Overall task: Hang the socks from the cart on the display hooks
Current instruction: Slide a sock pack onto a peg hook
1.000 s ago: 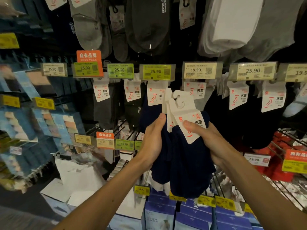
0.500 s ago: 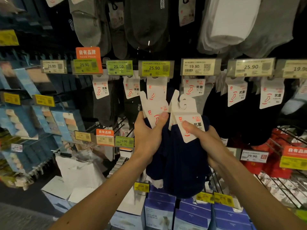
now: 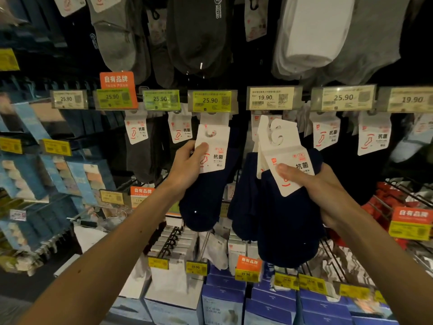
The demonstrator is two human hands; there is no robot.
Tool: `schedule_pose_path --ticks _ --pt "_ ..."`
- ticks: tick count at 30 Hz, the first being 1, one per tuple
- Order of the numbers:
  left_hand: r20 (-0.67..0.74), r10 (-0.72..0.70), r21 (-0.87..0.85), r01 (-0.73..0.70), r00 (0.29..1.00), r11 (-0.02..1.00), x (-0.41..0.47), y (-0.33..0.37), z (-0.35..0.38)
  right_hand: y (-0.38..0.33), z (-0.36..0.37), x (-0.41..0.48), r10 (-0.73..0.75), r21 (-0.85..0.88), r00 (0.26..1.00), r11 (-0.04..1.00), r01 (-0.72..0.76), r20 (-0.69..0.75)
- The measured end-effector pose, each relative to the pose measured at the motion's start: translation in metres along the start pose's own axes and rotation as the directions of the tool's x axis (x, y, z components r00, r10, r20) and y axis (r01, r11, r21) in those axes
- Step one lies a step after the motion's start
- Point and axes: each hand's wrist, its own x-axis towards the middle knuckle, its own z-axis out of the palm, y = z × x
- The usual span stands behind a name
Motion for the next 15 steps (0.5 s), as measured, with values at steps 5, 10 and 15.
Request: schedule_pose_path --ticks 5,10,15 --pt "0.07 0.141 0.122 -0.149 0.987 0.981 0.011 0.009 -0.001 -0.001 -0.005 -0.001 -0.026 0.009 1.0 1.0 0.026 0.012" --pt "0.053 0.36 0.169 -0.364 0.931 0.916 0.012 0.021 -0.003 0.002 -0.008 -0.003 -0.024 -0.007 0.999 1.0 0.024 0.028" --pt "-0.007 0.473 0.204 -0.462 0.881 0.863 0.023 0.024 -0.001 -0.003 -0.003 0.001 -0.033 0.018 0.998 0.999 0.033 0.052"
